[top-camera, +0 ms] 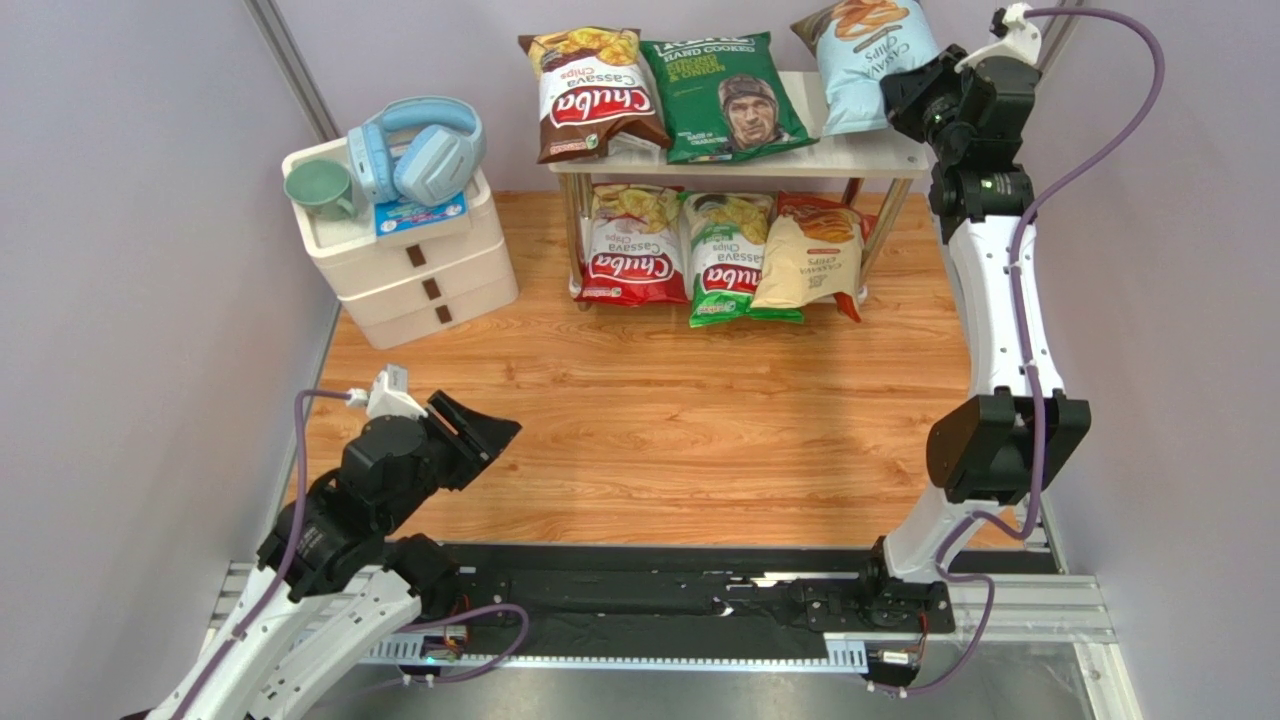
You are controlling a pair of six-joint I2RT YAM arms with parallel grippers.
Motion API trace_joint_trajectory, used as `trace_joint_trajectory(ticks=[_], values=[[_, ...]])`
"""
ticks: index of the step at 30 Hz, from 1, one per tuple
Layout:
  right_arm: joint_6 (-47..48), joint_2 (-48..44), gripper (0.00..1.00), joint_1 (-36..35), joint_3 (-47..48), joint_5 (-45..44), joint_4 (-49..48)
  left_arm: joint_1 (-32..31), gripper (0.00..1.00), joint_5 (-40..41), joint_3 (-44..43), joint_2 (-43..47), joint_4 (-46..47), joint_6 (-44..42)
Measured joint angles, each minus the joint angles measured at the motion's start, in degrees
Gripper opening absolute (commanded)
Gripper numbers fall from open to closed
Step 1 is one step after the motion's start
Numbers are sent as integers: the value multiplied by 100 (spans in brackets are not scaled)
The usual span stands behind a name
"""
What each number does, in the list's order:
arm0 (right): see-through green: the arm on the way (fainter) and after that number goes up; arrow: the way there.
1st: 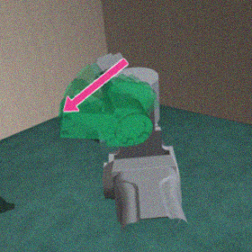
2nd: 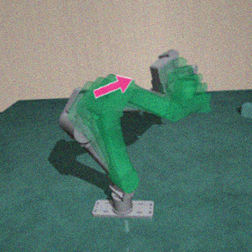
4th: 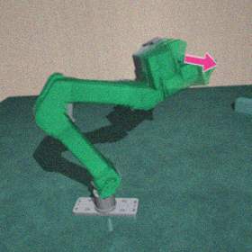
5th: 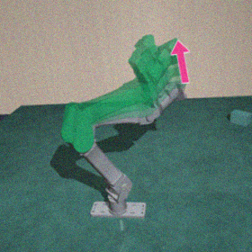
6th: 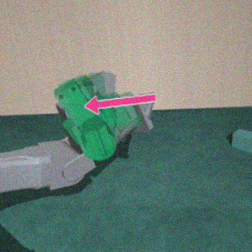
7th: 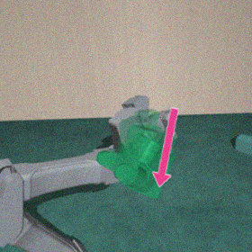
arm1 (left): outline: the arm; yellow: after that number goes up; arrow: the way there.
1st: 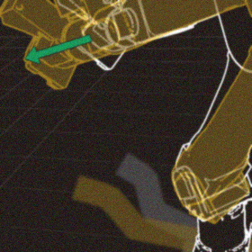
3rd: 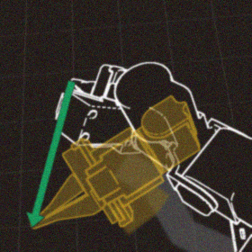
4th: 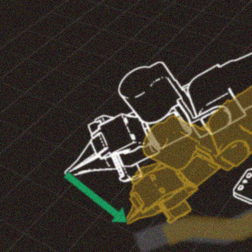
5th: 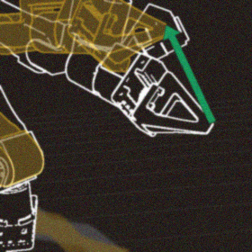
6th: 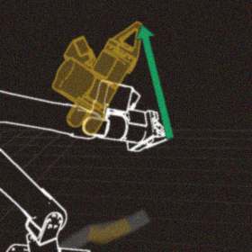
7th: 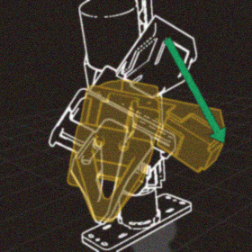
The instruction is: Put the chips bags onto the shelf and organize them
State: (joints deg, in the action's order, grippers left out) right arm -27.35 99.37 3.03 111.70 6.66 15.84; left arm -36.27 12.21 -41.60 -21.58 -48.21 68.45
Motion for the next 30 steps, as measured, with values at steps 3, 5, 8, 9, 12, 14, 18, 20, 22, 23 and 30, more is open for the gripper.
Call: trace_joint_trajectory(ticks=[3, 5, 8, 9, 12, 14, 18, 20, 22, 23, 30], values=[[-98, -50, 0, 13, -273, 24, -214, 0, 54, -15, 11, 0, 11, 0], [-199, -109, 0, 13, -498, 76, -442, 0, 53, -15, 28, 2, 31, 0], [-426, -315, 0, 13, -1016, 149, -901, 0, 51, -15, 70, 2, 66, 0], [-507, -376, 0, 13, -1169, 175, -1036, 0, 51, -28, 94, 0, 90, 0], [-732, -422, 0, 15, -1346, 319, -1248, 0, 51, -101, 127, -7, 140, -22], [-866, -455, 0, 13, -1473, 413, -1375, 0, 51, -127, 127, -13, 164, -28], [-1095, -682, 31, 11, -1947, 564, -1755, 0, 51, -149, 136, -13, 221, -42], [-1174, -769, 47, 11, -2074, 643, -1801, 0, 50, -149, 153, -13, 238, -42], [-1231, -848, 56, 4, -2225, 750, -1801, 0, 50, -149, 184, -13, 256, -42], [-1239, -885, 60, 0, -2315, 787, -1803, 0, 50, -149, 195, -13, 262, -42], [-1263, -1165, 76, -2, -2669, 911, -1768, 0, 50, -164, 221, -13, 286, -42]])
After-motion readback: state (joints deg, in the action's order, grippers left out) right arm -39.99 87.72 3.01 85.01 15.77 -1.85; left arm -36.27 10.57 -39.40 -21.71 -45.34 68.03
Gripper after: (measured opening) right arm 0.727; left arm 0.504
